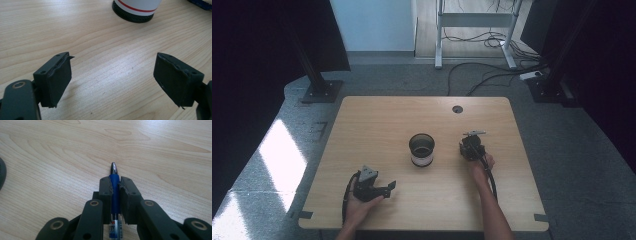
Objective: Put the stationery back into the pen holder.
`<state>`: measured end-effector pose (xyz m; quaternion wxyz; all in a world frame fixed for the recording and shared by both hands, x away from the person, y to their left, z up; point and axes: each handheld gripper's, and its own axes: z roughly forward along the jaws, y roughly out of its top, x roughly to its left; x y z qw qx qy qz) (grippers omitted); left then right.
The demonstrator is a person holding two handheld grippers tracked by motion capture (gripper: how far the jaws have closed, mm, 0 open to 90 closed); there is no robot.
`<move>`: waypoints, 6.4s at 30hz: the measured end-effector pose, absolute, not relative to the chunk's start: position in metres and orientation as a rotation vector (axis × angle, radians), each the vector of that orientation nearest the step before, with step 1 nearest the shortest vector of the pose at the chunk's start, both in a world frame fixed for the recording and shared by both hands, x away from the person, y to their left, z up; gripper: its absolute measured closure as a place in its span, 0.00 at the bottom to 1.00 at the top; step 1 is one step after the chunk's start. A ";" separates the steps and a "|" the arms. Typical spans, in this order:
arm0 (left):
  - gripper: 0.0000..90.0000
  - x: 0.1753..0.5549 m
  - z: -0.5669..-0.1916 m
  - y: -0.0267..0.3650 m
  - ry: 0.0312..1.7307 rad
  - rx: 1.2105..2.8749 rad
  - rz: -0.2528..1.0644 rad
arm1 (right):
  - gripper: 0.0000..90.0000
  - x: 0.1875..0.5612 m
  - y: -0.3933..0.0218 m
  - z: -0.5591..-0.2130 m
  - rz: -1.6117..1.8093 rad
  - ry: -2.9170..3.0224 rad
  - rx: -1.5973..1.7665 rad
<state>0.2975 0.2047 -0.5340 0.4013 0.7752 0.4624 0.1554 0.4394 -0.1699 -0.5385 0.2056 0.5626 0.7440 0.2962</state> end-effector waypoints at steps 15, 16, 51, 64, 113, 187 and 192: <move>0.17 0.296 -0.533 0.206 1.162 1.947 0.401 | 0.88 0.409 -0.191 -0.497 1.154 1.978 1.510; 0.17 0.296 -0.533 0.205 1.161 1.948 0.401 | 0.88 0.405 -0.192 -0.493 1.180 1.969 1.492; 0.17 0.295 -0.538 0.201 1.144 1.990 0.388 | 0.88 0.375 -0.165 -0.416 1.549 1.791 1.206; 0.17 0.295 -0.538 0.199 1.132 1.998 0.384 | 0.88 0.380 -0.134 -0.388 1.583 1.800 1.118; 0.18 0.295 -0.536 0.200 1.115 2.006 0.368 | 0.87 0.426 -0.050 -0.401 1.551 1.841 1.088; 0.18 0.295 -0.542 0.194 1.095 2.055 0.337 | 0.86 0.417 -0.044 -0.481 1.419 1.932 1.106; 0.18 0.295 -0.542 0.194 1.092 2.058 0.335 | 0.86 0.415 -0.045 -0.483 1.409 1.942 1.100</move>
